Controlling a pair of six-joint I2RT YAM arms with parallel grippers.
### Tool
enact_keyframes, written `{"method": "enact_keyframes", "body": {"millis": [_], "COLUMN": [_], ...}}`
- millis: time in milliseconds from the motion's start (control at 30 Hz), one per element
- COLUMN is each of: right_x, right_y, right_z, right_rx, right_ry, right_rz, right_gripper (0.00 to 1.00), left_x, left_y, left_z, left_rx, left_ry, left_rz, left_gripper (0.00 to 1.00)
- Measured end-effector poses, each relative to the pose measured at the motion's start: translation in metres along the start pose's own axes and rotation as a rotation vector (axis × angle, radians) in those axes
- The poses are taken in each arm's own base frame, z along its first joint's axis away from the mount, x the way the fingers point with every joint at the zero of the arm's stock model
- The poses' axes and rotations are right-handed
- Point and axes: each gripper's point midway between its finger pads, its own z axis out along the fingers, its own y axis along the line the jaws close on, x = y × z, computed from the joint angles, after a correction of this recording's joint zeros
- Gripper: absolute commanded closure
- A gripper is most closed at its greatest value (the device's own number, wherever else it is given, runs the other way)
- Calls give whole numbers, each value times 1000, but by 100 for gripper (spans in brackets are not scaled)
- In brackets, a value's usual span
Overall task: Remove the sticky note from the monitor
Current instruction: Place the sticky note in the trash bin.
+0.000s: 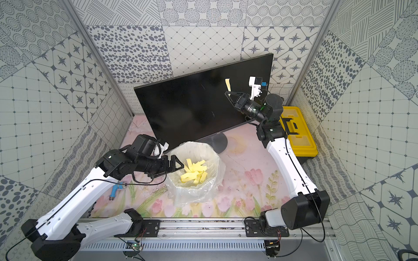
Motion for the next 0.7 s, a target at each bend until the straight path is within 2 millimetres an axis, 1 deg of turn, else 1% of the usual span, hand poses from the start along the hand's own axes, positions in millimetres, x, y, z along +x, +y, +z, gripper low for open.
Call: {"method": "enact_keyframes", "body": {"millis": [100, 200, 333, 467, 600, 700], "right_x": [11, 31, 67, 108, 151, 181], "right_y": [8, 20, 42, 63, 74, 74], "right_z": [-3, -2, -4, -9, -16, -23], "right_rx": [-5, -18, -52, -85, -97, -83], "right_ry": [29, 82, 169, 271, 382, 461], "right_rz": [0, -3, -13, -22, -23, -25], "right_gripper": [100, 100, 100, 100, 100, 100], "left_x": [0, 0, 0, 0, 0, 0], "left_y": [0, 0, 0, 0, 0, 0], "left_z": [0, 0, 0, 0, 0, 0], "left_rx": [0, 0, 0, 0, 0, 0], "left_ry": [0, 0, 0, 0, 0, 0], "left_rz": [0, 0, 0, 0, 0, 0], "left_gripper": [1, 1, 1, 1, 1, 1]}}
